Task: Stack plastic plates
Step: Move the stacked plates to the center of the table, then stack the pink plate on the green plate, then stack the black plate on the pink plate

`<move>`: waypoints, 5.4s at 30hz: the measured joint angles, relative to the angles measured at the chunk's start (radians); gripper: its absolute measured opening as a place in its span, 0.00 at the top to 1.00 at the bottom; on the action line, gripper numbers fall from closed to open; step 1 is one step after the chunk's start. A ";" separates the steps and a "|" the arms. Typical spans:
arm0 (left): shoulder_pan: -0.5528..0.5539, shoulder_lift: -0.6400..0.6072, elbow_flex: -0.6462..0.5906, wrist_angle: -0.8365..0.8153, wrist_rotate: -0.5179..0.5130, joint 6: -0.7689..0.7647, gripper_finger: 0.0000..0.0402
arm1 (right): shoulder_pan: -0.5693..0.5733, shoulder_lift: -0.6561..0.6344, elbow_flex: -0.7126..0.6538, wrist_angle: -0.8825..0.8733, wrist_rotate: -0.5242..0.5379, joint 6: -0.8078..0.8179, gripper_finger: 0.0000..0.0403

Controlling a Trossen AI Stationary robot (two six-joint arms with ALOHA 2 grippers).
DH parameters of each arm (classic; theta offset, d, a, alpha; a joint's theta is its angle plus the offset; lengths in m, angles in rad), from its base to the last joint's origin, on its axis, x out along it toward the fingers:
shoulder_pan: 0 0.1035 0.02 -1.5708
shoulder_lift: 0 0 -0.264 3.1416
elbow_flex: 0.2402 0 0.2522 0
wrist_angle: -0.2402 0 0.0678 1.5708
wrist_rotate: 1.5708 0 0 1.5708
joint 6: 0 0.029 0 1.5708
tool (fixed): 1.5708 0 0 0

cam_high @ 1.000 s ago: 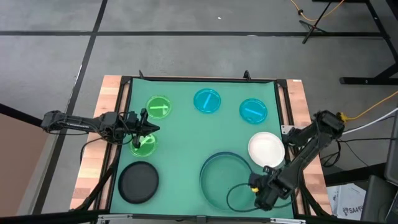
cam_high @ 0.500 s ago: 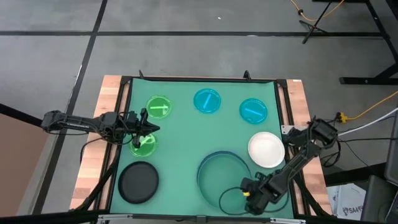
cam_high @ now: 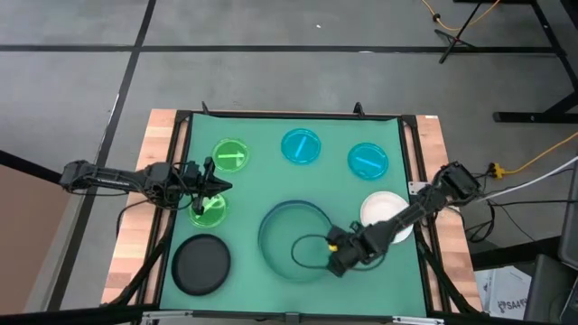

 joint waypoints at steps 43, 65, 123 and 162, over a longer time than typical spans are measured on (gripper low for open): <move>0.000 0.000 0.000 0.018 -0.098 0.087 0.98 | -0.043 -0.184 -0.101 -0.451 0.006 0.252 0.69; 0.000 0.000 0.000 0.010 -0.099 0.084 0.98 | -0.045 -0.185 -0.235 -0.289 -0.023 0.294 0.69; 0.000 0.000 0.000 -0.008 -0.079 0.057 0.98 | -0.048 -0.081 0.082 0.365 0.119 -1.185 1.00; 0.000 0.000 0.007 -0.008 -0.099 0.034 0.88 | -0.138 -0.046 0.082 0.312 -0.048 -1.013 0.62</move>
